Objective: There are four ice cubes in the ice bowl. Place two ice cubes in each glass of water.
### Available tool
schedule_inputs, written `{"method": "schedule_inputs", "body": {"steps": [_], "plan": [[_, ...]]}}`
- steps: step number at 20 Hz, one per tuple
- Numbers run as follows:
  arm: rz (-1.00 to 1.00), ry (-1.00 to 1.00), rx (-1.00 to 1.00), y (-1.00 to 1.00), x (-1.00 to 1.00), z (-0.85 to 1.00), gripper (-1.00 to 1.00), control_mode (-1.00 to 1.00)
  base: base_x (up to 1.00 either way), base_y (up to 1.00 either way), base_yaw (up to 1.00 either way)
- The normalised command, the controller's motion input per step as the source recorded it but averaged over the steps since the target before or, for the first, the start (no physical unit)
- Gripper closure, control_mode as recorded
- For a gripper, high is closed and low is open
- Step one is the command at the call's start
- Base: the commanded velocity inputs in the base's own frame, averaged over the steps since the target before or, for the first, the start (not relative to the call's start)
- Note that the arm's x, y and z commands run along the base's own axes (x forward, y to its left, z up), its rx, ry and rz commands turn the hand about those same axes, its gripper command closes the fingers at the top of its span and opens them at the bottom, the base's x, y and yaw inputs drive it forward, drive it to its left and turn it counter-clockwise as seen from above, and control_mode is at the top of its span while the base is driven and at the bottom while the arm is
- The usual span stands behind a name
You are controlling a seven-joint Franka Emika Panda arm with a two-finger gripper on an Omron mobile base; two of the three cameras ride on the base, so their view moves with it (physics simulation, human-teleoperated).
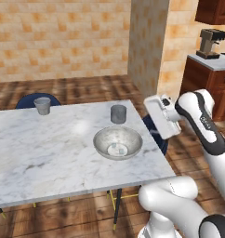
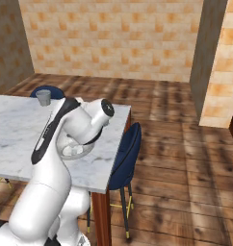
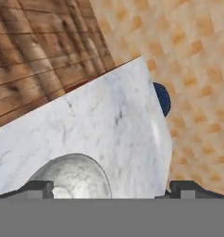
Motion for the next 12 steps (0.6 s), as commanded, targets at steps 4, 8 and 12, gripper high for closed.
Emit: {"method": "schedule_inputs", "body": {"steps": [4,8,12], "plan": [[0.29,-0.20,-0.23,-0.20,-0.08,-0.04,-1.00,-1.00,0.00,0.00,0.00],[0.28,-0.06,-0.21,-0.29,-0.03,-0.02,-1.00,-1.00,0.00,0.00,0.00],[0.18,0.00,-0.22,-0.11,0.00,-0.28,-1.00,-1.00,0.00,0.00,0.00]]}}
